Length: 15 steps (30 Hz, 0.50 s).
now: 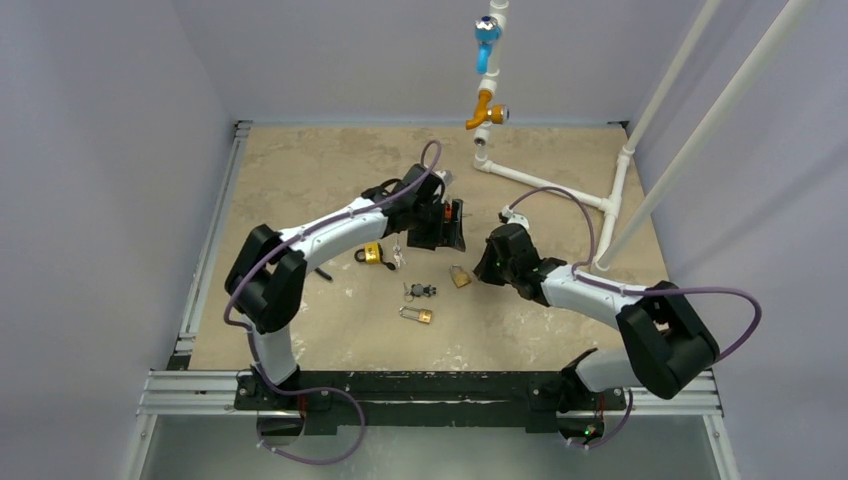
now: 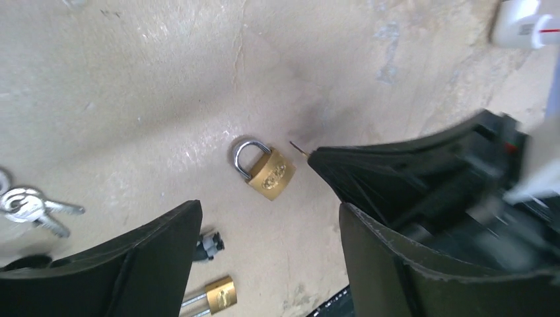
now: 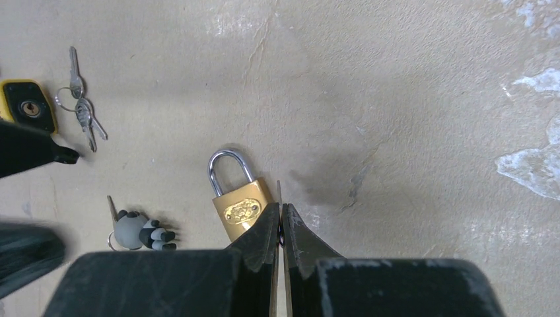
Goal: Lock with the key
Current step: Place the key at the center of the board.
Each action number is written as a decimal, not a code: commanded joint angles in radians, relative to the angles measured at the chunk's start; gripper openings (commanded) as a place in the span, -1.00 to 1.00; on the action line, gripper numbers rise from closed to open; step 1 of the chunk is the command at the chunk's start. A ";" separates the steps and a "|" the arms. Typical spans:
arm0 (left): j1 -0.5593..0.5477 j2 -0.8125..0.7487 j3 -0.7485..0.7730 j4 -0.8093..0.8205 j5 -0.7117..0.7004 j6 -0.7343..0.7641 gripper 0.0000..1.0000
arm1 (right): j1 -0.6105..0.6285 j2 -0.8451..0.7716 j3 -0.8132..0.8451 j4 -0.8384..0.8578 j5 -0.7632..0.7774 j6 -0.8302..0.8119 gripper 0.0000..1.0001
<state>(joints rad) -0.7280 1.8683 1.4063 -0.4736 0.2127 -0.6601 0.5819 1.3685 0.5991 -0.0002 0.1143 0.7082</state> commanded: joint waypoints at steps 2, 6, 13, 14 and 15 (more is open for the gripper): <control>0.019 -0.195 -0.014 -0.037 -0.009 0.067 0.58 | -0.002 0.024 0.022 0.055 -0.022 0.012 -0.95; 0.025 -0.276 -0.059 -0.061 0.001 0.087 0.65 | -0.003 0.031 0.035 0.049 -0.014 0.010 -0.81; 0.041 -0.399 -0.106 -0.093 0.018 0.112 0.73 | -0.003 0.017 0.057 0.022 -0.004 0.000 -0.35; 0.042 -0.413 -0.106 -0.101 0.019 0.117 0.75 | -0.002 0.011 0.062 0.016 -0.007 -0.003 -0.24; 0.042 -0.428 -0.107 -0.107 0.020 0.122 0.76 | -0.003 0.001 0.067 0.009 -0.008 -0.007 -0.14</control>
<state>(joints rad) -0.6968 1.5143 1.3087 -0.5583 0.2157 -0.5812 0.5819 1.4052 0.6140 0.0128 0.1017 0.7113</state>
